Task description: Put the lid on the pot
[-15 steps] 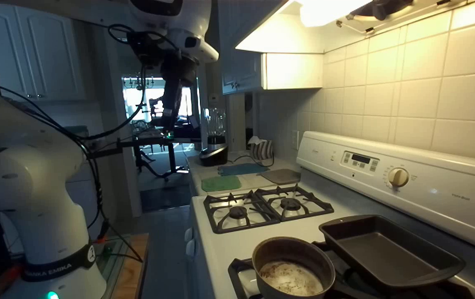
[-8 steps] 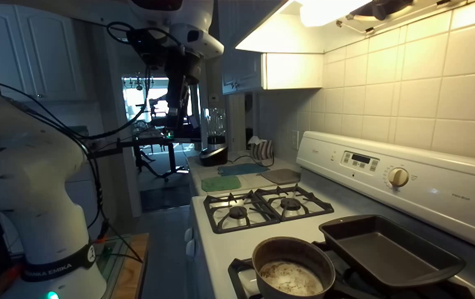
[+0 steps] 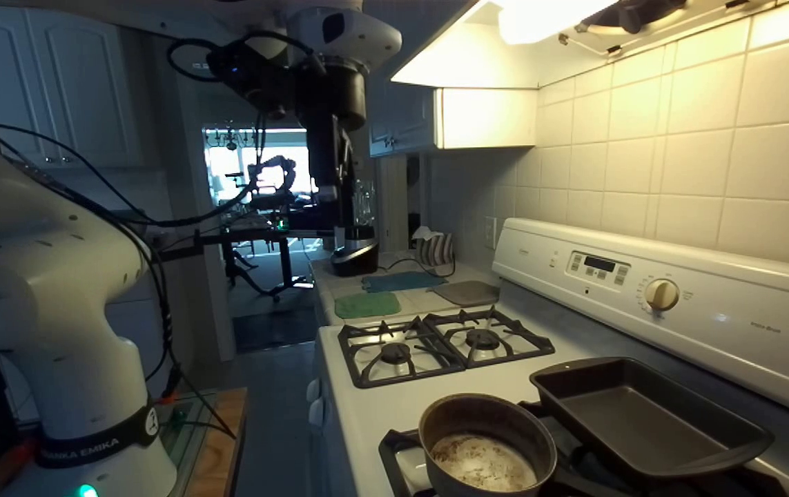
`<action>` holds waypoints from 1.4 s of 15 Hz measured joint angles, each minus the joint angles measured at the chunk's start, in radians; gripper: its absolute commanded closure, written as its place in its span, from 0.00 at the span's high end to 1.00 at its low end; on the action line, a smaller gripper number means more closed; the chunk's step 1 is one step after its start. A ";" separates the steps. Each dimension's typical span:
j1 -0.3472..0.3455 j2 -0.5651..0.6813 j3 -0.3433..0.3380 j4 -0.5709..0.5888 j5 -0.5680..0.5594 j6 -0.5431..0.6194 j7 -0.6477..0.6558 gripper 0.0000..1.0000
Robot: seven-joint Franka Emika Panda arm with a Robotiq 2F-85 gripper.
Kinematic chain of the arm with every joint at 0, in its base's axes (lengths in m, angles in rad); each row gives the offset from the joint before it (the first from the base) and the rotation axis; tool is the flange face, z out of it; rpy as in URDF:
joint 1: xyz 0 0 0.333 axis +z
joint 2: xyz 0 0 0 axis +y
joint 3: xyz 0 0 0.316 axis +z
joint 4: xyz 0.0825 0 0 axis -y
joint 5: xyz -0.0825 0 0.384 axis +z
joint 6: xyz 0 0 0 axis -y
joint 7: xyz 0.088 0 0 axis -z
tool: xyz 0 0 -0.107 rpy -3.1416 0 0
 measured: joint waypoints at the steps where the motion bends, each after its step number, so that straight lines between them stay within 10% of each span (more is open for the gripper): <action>1: 0.001 0.000 -0.021 -0.010 0.002 0.047 -0.024 1.00; 21: -0.056 0.002 -0.185 -0.013 0.065 0.258 -0.153 1.00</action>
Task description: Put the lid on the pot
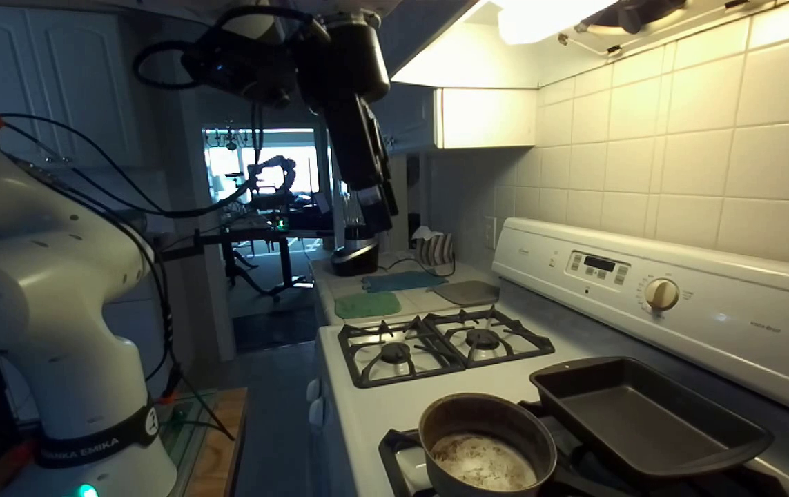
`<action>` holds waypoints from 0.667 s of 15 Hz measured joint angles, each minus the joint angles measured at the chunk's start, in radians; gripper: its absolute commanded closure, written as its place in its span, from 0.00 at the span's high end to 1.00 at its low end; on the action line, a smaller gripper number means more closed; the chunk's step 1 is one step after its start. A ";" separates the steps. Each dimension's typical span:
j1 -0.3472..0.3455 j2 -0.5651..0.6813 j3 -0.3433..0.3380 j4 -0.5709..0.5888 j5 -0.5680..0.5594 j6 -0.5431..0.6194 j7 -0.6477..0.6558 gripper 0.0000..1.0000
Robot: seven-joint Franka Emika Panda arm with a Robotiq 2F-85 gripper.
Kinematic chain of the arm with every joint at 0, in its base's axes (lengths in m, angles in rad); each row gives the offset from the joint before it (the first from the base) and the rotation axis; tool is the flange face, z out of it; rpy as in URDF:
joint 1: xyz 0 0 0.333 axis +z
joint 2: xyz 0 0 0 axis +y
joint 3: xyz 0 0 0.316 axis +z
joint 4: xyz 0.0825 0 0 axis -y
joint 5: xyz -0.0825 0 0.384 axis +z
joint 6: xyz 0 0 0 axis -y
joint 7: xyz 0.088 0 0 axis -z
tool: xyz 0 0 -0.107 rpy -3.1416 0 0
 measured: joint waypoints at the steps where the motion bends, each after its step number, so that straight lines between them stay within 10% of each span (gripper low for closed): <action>1: -0.001 0.002 -0.017 0.003 0.020 0.007 -0.004 1.00; 10: -0.048 0.146 -0.057 0.030 0.043 0.010 -0.033 1.00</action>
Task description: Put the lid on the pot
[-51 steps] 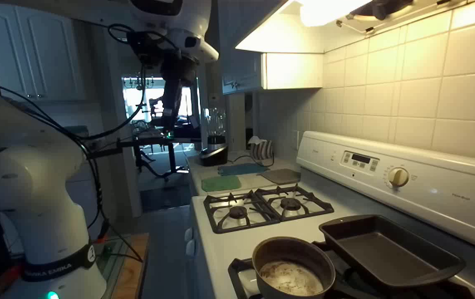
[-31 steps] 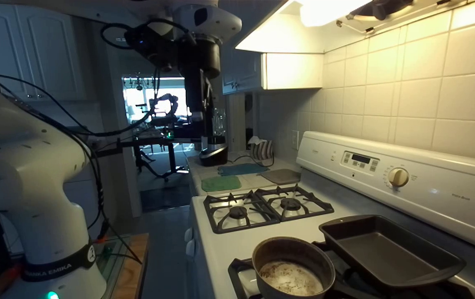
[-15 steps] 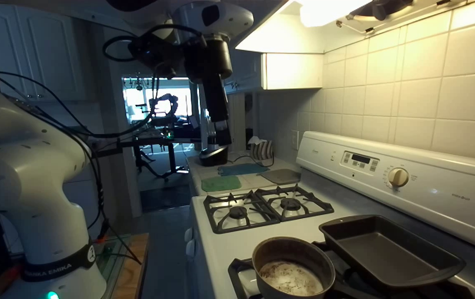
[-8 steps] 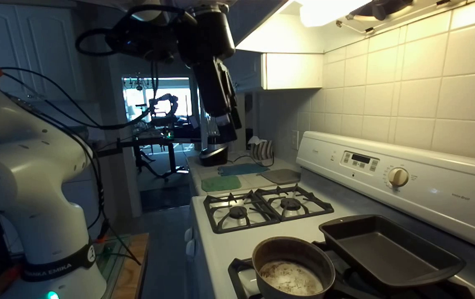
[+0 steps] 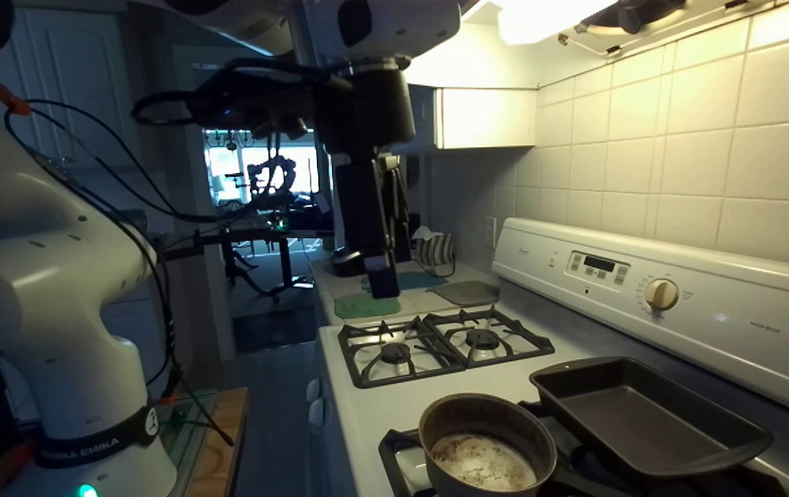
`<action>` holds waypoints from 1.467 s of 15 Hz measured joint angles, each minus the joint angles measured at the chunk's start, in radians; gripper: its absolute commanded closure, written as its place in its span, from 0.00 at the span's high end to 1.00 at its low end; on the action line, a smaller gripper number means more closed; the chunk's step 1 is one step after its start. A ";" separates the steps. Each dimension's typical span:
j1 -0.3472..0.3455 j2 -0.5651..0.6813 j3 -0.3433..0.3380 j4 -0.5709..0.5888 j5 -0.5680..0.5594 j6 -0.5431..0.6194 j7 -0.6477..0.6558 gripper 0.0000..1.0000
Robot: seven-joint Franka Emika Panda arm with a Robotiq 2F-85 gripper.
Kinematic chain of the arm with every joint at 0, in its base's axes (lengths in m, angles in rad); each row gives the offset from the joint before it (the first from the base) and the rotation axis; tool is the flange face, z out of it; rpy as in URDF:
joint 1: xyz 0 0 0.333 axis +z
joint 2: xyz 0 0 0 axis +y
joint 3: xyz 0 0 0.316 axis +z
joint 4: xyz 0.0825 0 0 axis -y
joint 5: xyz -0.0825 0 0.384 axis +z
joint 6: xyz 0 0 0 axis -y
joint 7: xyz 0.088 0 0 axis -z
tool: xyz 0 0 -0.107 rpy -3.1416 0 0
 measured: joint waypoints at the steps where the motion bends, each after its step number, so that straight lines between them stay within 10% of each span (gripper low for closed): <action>1: -0.004 0.018 0.000 0.007 0.000 0.000 -0.001 1.00; 22: 0.027 -0.019 0.065 0.019 0.074 0.008 -0.020 1.00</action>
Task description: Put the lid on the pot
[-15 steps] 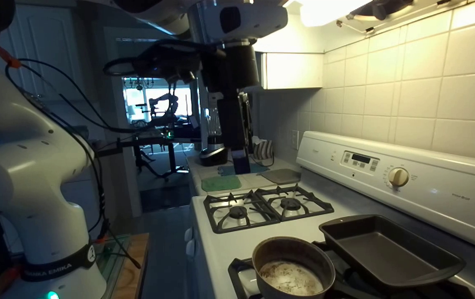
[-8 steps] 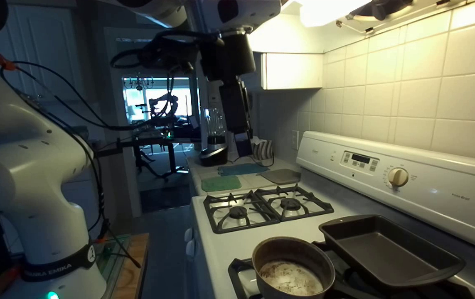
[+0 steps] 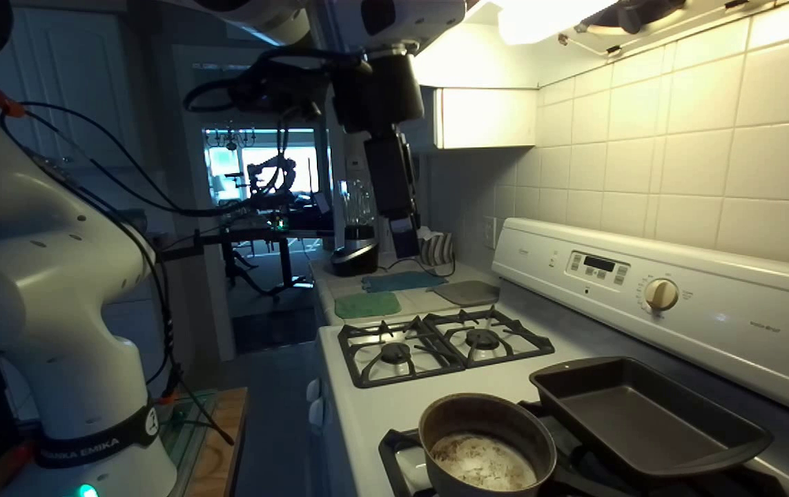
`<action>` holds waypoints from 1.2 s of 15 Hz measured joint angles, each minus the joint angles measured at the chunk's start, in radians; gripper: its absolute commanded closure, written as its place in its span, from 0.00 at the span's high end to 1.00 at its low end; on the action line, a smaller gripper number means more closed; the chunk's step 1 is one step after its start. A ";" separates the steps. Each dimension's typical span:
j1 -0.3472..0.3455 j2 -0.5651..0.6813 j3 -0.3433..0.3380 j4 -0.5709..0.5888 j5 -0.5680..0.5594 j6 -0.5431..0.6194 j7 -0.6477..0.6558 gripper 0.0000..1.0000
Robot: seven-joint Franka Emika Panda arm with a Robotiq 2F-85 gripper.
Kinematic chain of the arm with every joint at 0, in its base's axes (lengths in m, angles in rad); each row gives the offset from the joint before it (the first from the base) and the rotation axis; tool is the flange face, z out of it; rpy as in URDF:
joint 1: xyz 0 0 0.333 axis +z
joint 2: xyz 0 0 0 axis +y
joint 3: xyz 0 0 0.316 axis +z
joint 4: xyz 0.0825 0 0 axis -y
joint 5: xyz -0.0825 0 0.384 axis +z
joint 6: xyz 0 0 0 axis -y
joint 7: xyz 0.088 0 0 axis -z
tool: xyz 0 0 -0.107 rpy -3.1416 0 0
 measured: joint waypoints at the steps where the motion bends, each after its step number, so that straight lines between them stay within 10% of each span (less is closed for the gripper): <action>1: -0.002 0.002 0.005 -0.001 -0.008 0.010 0.002 1.00; 18: -0.007 0.429 -0.091 0.178 0.055 0.177 -0.225 1.00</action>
